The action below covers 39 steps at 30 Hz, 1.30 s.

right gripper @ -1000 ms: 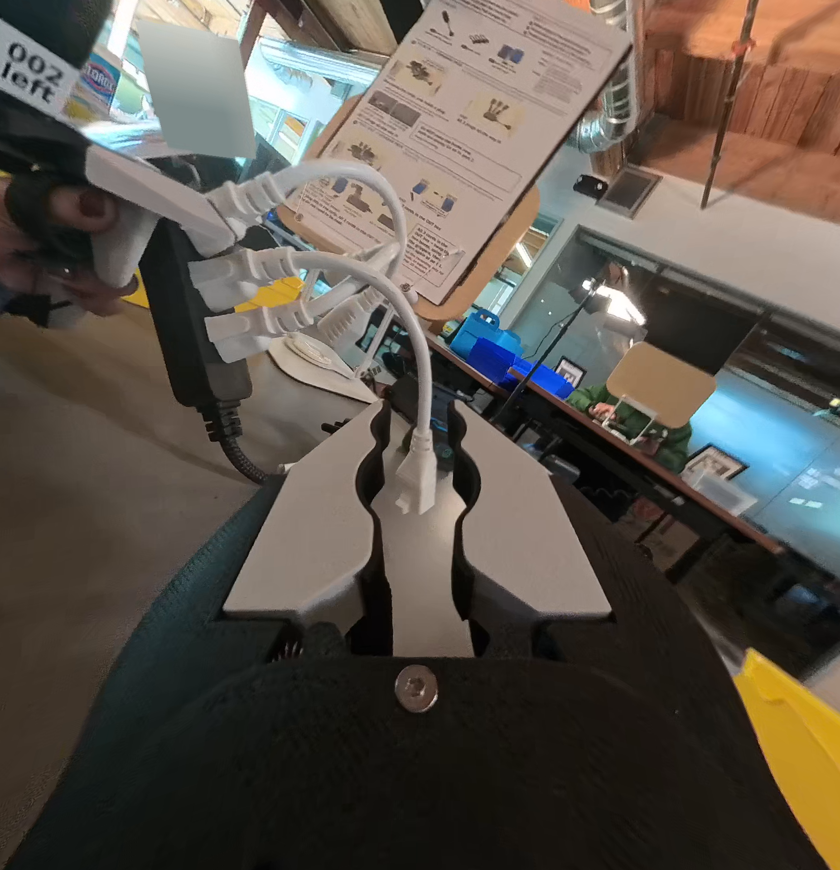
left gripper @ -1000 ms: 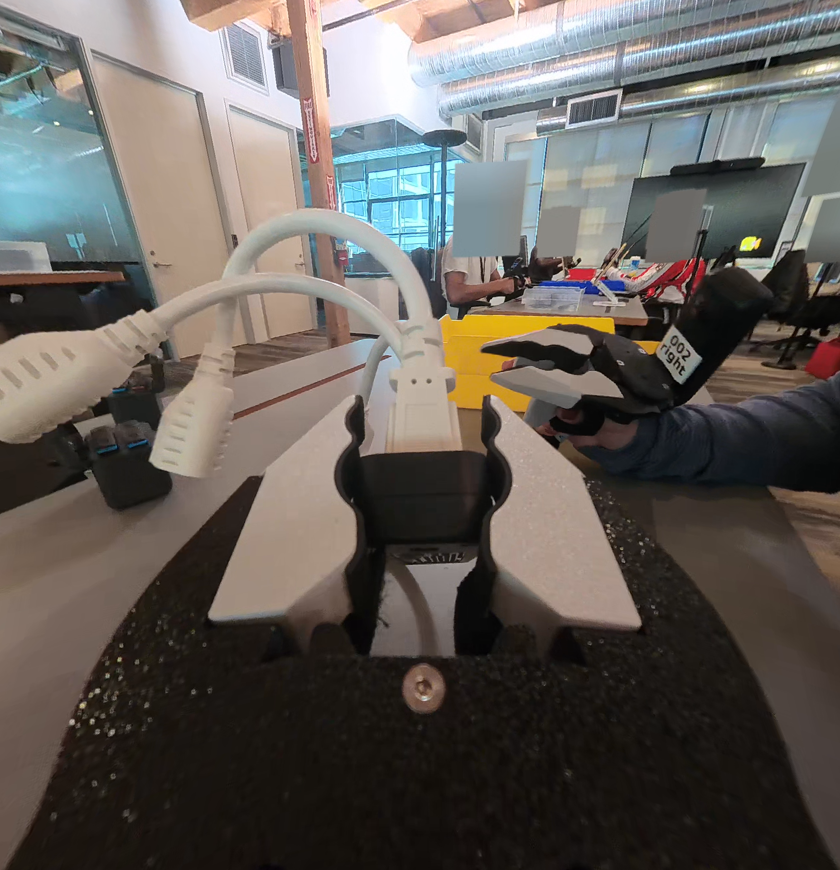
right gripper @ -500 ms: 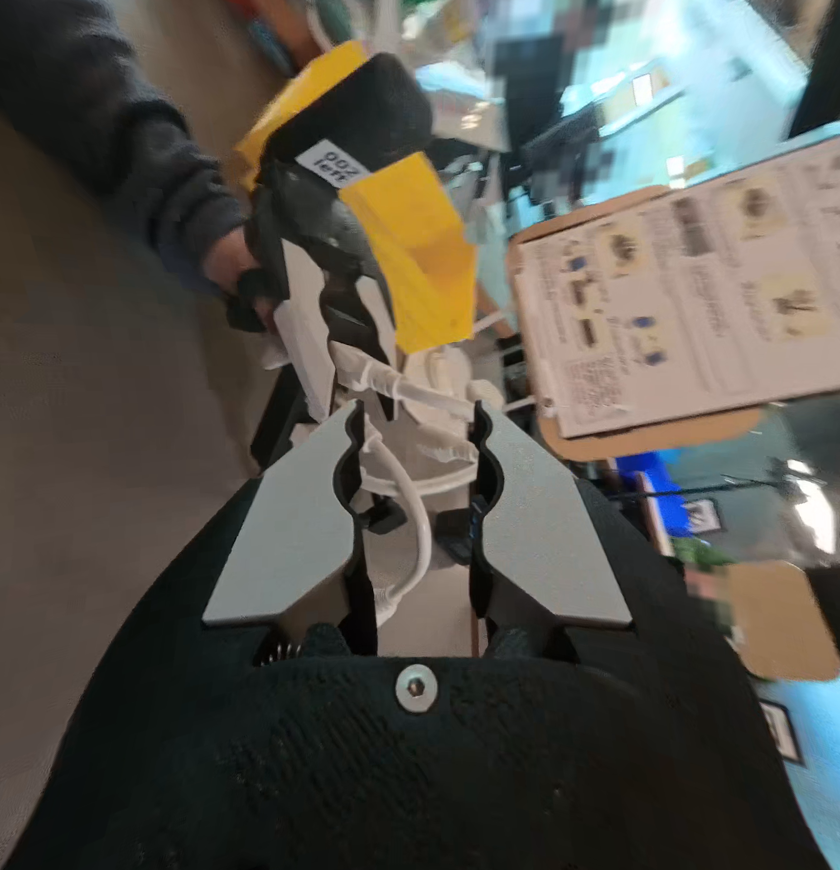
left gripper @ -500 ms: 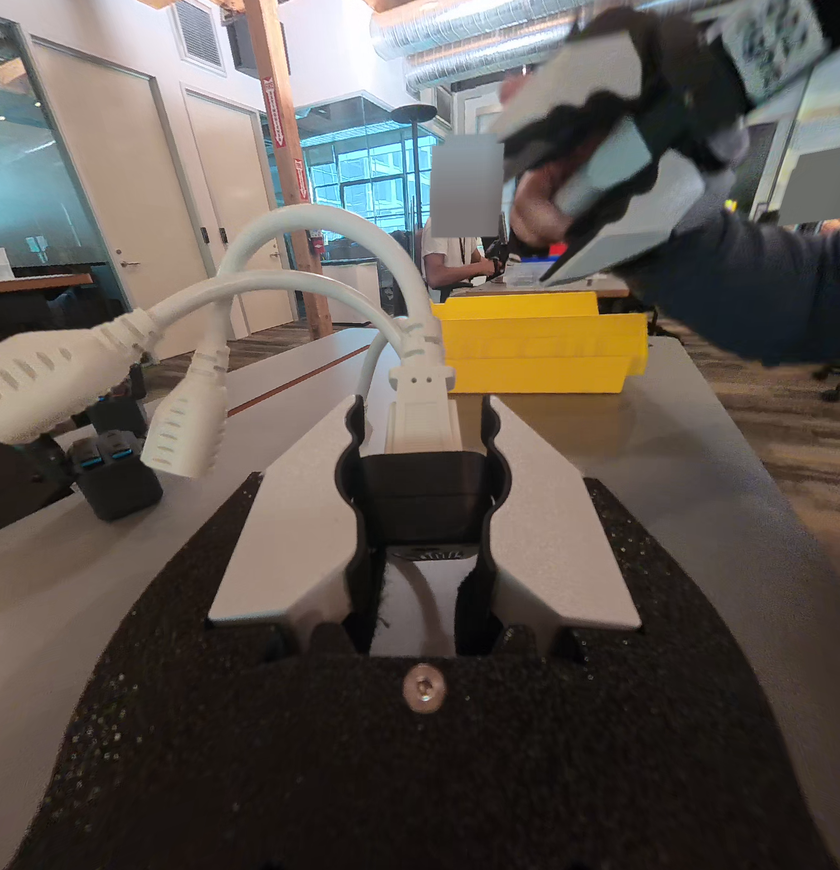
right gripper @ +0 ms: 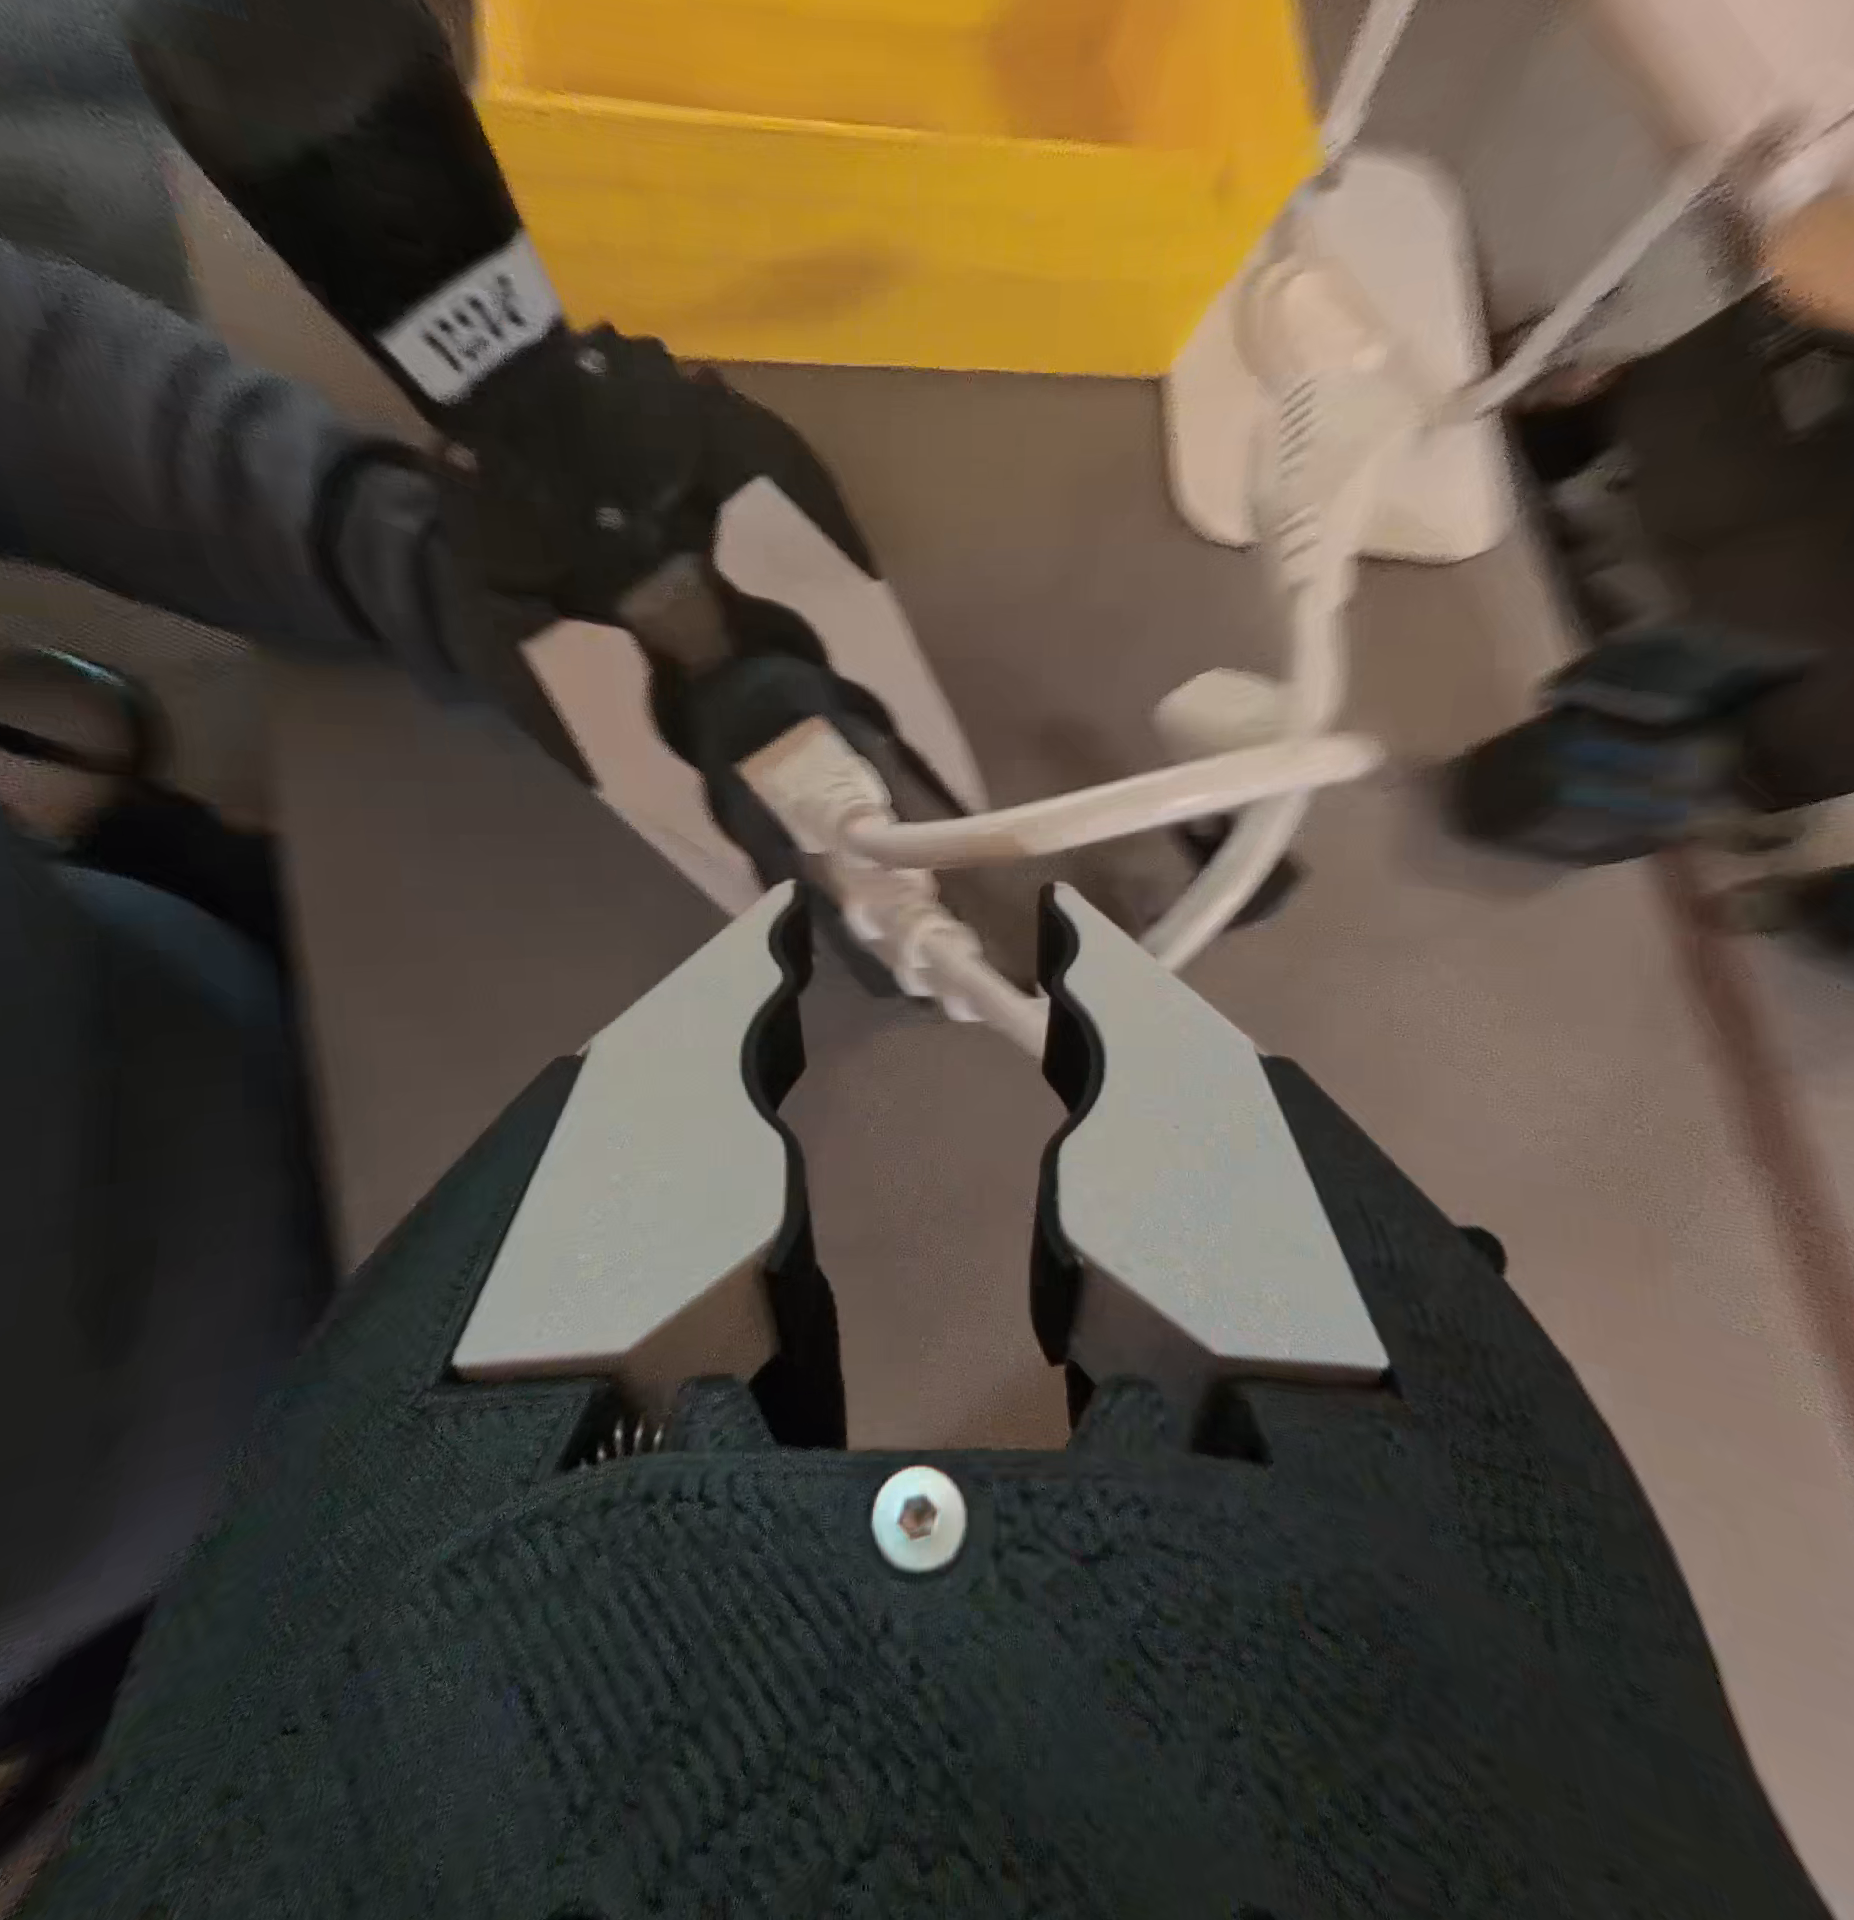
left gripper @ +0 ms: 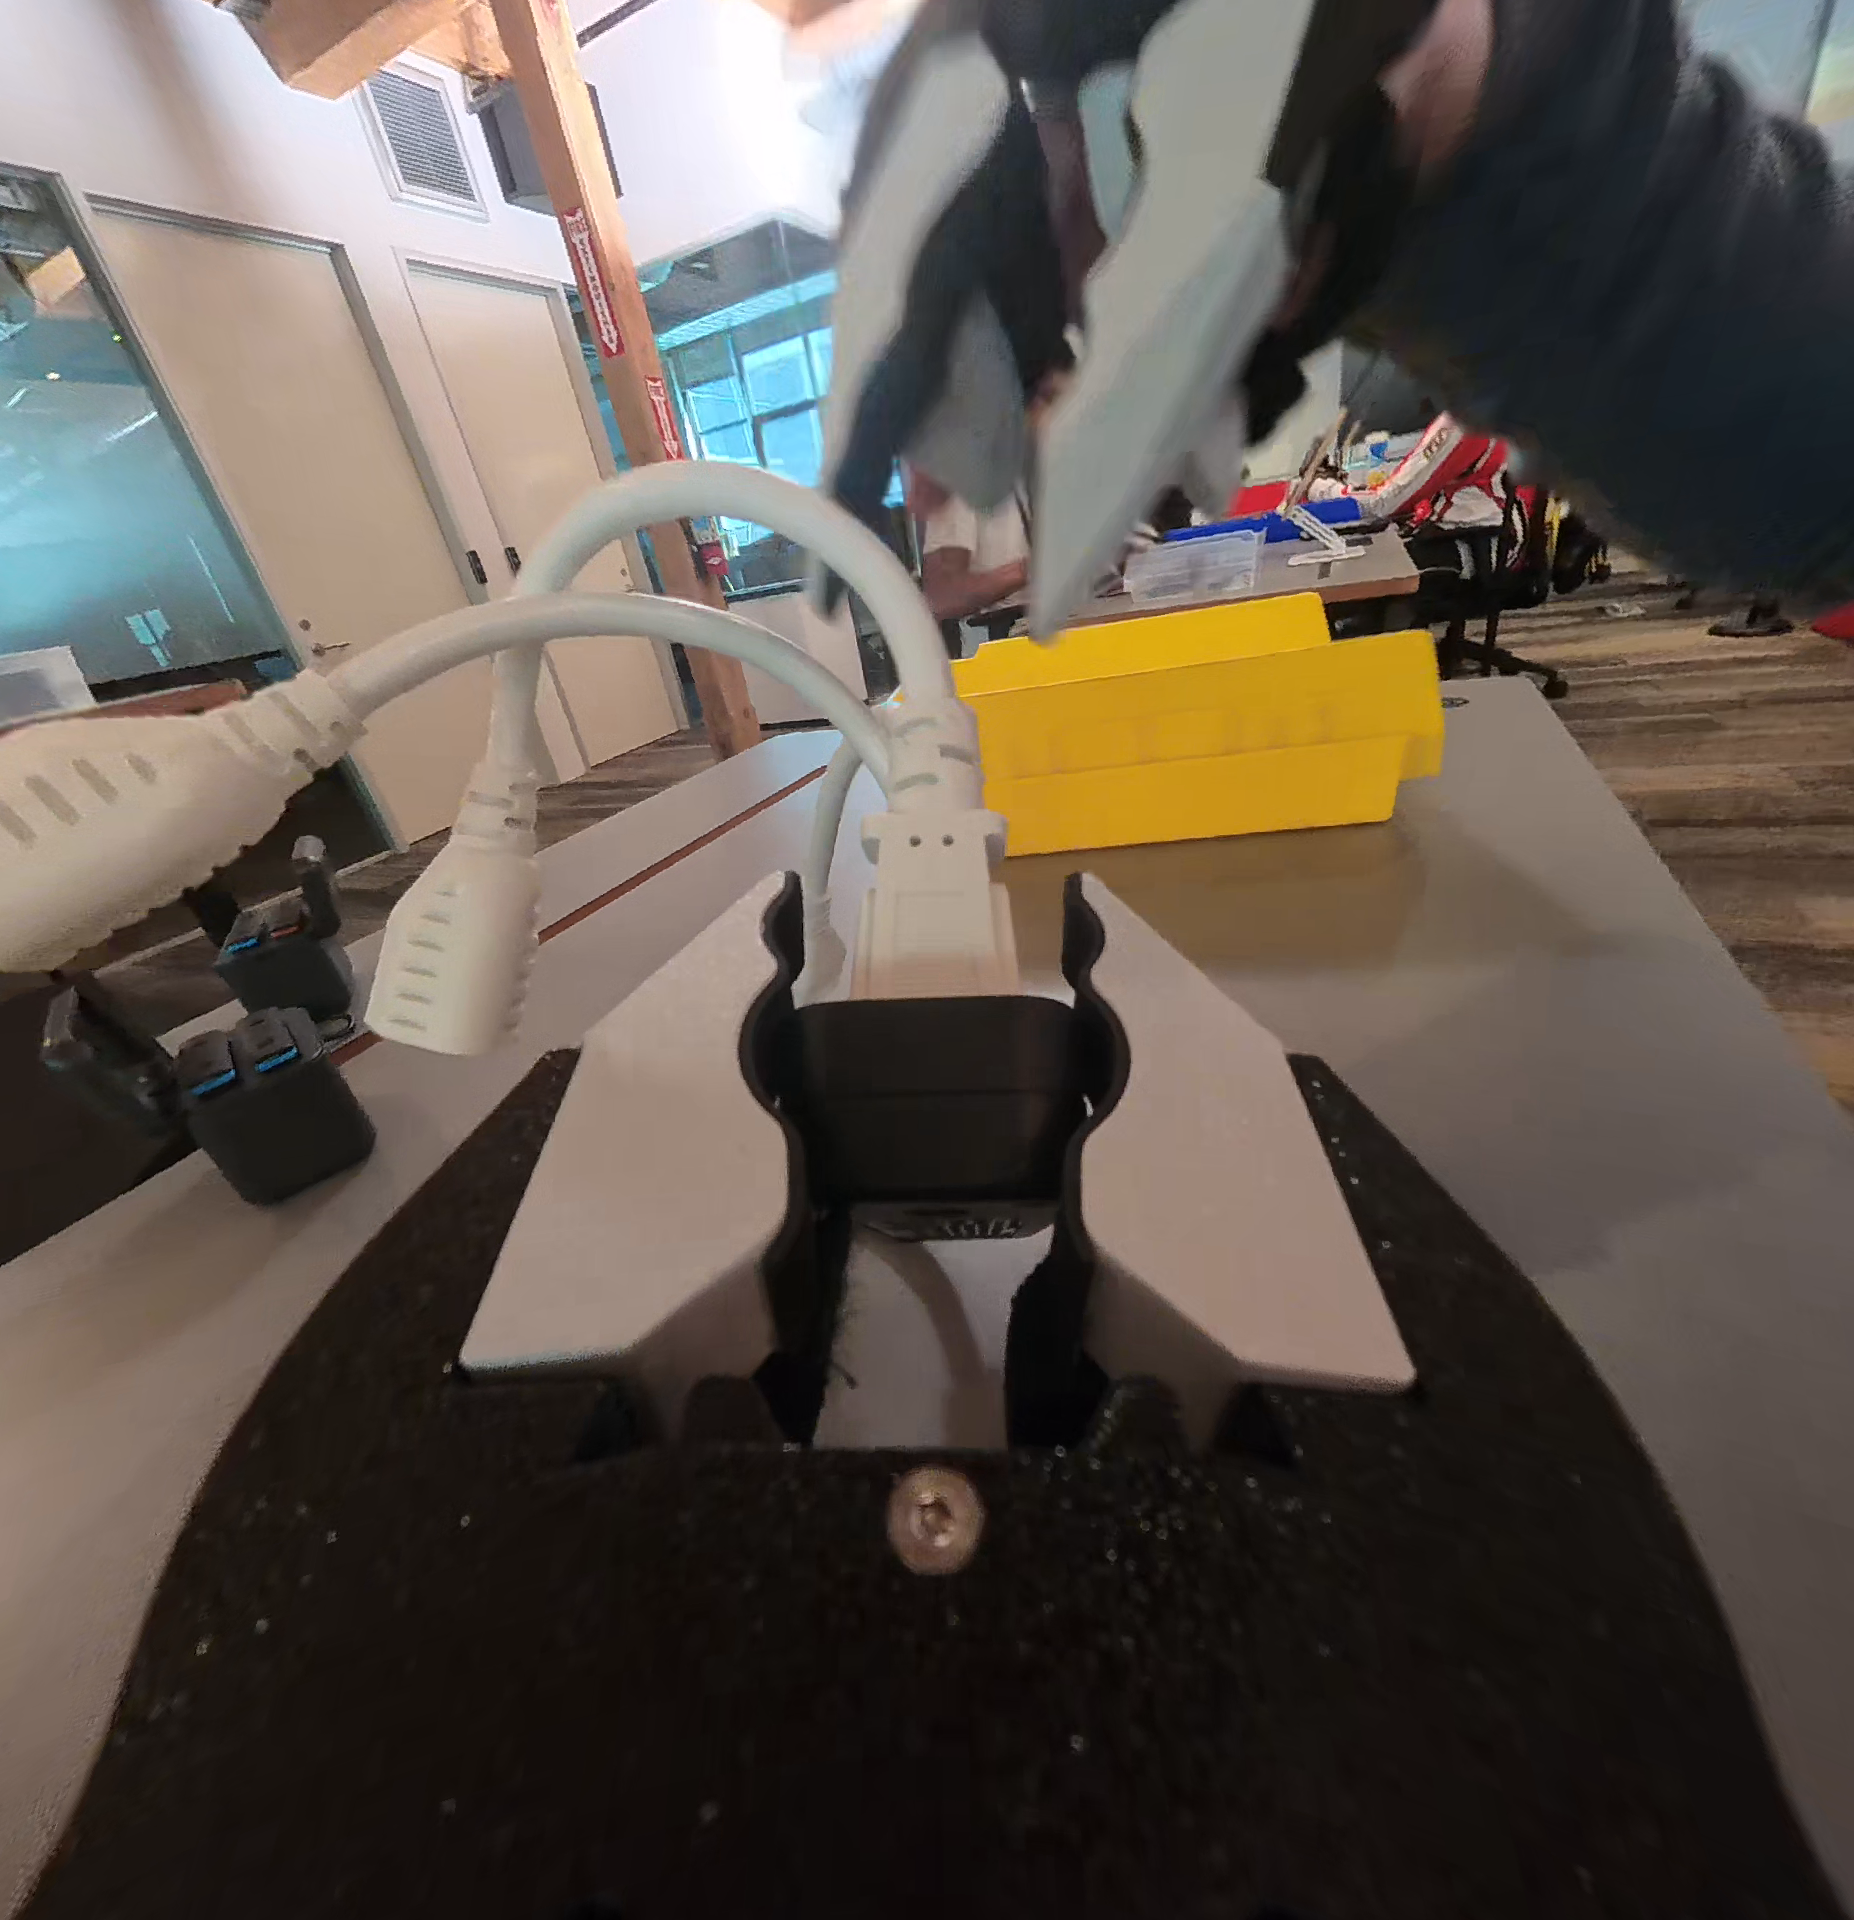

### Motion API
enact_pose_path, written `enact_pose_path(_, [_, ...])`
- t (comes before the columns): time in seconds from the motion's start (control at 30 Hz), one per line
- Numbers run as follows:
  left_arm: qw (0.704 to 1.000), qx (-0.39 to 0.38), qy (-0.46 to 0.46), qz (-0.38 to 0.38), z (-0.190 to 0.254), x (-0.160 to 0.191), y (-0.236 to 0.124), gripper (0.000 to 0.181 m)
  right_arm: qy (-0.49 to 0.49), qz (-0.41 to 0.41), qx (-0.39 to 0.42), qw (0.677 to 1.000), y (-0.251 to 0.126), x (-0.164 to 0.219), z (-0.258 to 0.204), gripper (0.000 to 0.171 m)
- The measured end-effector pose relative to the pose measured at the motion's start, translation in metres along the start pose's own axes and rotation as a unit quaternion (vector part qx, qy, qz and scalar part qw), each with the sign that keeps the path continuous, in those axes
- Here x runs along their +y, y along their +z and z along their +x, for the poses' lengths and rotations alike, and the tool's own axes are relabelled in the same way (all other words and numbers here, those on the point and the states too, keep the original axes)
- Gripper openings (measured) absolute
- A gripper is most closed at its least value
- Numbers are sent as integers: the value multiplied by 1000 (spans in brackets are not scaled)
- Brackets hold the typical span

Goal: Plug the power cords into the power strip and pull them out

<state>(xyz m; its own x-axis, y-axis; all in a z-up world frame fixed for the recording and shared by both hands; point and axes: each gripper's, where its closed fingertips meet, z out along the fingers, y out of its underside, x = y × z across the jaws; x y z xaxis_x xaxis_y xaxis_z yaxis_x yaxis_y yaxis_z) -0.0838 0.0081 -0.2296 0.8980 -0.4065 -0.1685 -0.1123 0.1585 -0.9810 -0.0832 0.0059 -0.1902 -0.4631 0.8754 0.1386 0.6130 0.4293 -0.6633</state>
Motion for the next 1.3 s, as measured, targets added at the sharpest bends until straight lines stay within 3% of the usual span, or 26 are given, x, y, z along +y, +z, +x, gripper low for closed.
enact_pose_path(0.03, [1000, -4, -9, 4, -2, 0, -1, 49, 37, 9, -23, 999, 7, 3, -5, 44])
enact_pose_path(0.2, [998, -9, -52, 22, -12, 0, -4, 48, 118, 135, -72, 981, 24, -17, -16, 47])
enact_pose_path(0.27, [997, -7, -71, 33, -15, 0, -6, 48, 143, 182, -52, 971, 30, -26, -9, 47])
enact_pose_path(0.37, [995, -4, -90, 46, -18, 1, -7, 49, 129, 228, 8, 965, 38, -30, 4, 32])
enact_pose_path(0.43, [994, -3, -96, 51, -19, 2, -8, 49, 138, 258, 20, 956, 40, -32, 5, 33])
enact_pose_path(0.53, [995, -4, -89, 51, -18, 1, -6, 49, 170, 252, -13, 953, 51, -26, -5, 34])
enact_pose_path(0.6, [996, -7, -81, 46, -16, 1, -5, 49, 150, 274, 32, 949, 51, -26, 2, 18])
enact_pose_path(0.8, [995, -13, -75, 66, -20, -6, 4, 49, 100, 289, 100, 947, 43, -28, 14, 20])
enact_pose_path(0.97, [994, -38, -42, 95, -40, -8, 35, 49, 35, 277, 206, 938, 29, -23, 48, 21])
enact_pose_path(1.13, [998, -57, -24, 23, -56, 27, 84, 49, -21, 244, 315, 917, 26, 12, 91, 24])
enact_pose_path(1.3, [994, -59, 47, -75, -47, 56, 99, 50, 15, 303, 290, 908, 29, 41, 96, 25])
